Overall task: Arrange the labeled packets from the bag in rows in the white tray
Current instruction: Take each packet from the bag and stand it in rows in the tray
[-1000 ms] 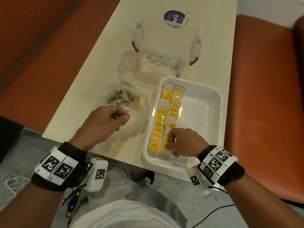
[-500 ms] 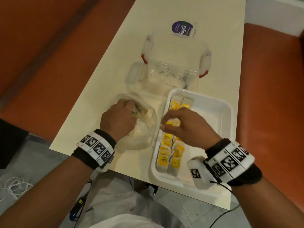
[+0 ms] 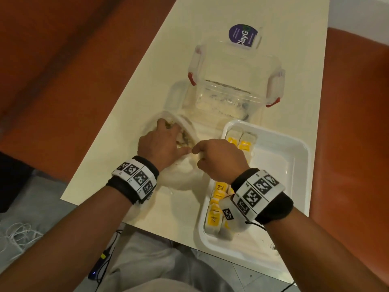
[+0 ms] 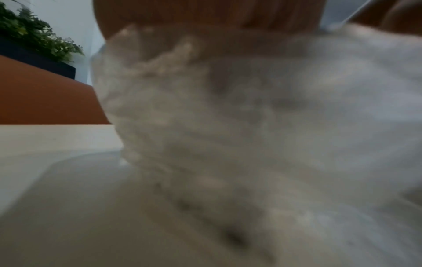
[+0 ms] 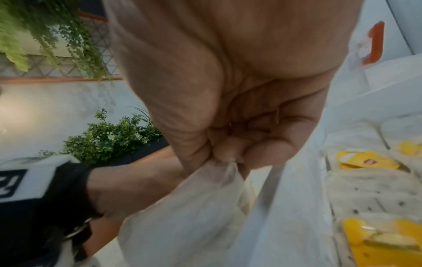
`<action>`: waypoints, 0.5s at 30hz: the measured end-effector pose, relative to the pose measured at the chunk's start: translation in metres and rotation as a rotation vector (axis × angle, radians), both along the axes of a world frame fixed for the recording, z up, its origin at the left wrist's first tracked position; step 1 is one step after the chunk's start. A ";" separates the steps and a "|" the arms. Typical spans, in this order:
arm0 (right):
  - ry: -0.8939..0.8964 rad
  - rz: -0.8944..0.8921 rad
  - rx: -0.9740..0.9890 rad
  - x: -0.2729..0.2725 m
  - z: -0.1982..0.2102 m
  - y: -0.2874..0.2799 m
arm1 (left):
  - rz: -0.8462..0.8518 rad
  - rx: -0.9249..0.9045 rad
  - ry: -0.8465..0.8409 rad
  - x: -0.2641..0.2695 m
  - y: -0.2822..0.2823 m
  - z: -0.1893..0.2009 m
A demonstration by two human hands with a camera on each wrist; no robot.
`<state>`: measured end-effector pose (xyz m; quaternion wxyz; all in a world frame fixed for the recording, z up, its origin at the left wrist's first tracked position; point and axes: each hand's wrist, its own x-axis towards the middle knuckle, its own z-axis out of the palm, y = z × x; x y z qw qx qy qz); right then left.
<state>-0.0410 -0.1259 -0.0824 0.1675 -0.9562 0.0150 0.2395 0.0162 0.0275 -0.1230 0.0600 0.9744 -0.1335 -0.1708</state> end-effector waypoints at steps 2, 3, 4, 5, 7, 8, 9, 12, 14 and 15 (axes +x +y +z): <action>-0.016 0.001 -0.016 -0.002 0.000 -0.002 | -0.019 -0.017 -0.001 0.009 -0.004 0.002; -0.022 0.005 -0.025 -0.003 -0.001 -0.003 | -0.032 -0.026 0.000 0.014 -0.004 0.003; -0.027 0.009 -0.030 -0.004 -0.002 -0.004 | -0.045 -0.033 0.005 0.018 -0.004 0.003; -0.030 0.014 -0.030 -0.005 -0.002 -0.005 | -0.055 -0.043 0.014 0.021 -0.003 0.002; -0.035 0.012 -0.027 -0.006 -0.002 -0.005 | -0.071 -0.078 0.028 0.026 0.001 0.001; -0.039 0.007 -0.030 -0.007 -0.001 -0.004 | -0.082 -0.093 0.036 0.026 0.003 0.001; -0.041 0.002 -0.038 -0.009 -0.001 -0.004 | -0.098 -0.100 0.043 0.026 0.006 0.002; -0.050 -0.002 -0.074 -0.012 0.000 -0.002 | -0.141 -0.081 0.065 0.023 0.013 0.005; -0.048 0.001 -0.076 -0.015 0.000 -0.001 | -0.169 -0.033 0.084 0.019 0.016 0.007; -0.043 0.006 -0.075 -0.016 0.000 -0.001 | -0.189 0.003 0.087 0.017 0.016 0.008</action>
